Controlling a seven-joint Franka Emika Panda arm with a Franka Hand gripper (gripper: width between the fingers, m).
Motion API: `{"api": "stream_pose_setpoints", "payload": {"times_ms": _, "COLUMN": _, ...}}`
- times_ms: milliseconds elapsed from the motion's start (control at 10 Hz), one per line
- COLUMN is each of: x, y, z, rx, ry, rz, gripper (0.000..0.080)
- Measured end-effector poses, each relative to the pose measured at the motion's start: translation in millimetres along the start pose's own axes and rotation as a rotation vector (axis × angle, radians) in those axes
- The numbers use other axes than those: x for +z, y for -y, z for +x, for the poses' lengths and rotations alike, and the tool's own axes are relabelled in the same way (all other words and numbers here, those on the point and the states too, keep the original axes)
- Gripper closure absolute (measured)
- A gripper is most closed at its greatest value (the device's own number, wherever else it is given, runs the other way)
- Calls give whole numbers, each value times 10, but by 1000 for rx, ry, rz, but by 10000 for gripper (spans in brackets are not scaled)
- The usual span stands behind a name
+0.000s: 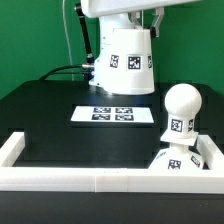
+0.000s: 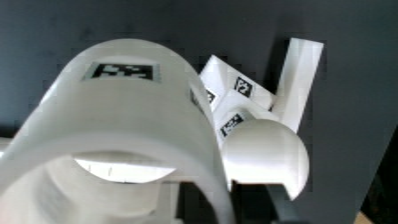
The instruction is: Assemble lamp
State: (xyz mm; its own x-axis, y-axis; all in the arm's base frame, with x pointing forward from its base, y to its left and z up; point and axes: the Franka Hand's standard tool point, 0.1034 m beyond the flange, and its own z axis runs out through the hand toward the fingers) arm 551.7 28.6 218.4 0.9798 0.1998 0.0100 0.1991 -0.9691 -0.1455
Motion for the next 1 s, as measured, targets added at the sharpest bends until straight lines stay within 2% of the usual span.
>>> {"api": "stream_pose_setpoints", "payload": {"times_ms": 200, "x": 1, "y": 8, "z": 1, "rx": 0, "ry": 0, "rz": 1, "gripper": 752}}
{"api": "stream_pose_setpoints", "payload": {"times_ms": 300, "x": -4, "y": 60, "z": 16, "rx": -4, "ry": -2, "rz": 6, "gripper": 752}}
{"api": "stream_pose_setpoints", "payload": {"times_ms": 600, "x": -185, "y": 241, "z": 189, "rx": 4, "ry": 5, "rz": 18, "gripper": 752}}
{"api": "stream_pose_setpoints", "payload": {"times_ms": 800, "x": -247, "y": 421, "z": 265, "rx": 40, "ry": 7, "rz": 18, "gripper": 752}}
{"api": "stream_pose_setpoints", "payload": {"times_ms": 1000, "x": -172, "y": 629, "z": 294, "rx": 59, "ry": 17, "rz": 21, "gripper": 752}}
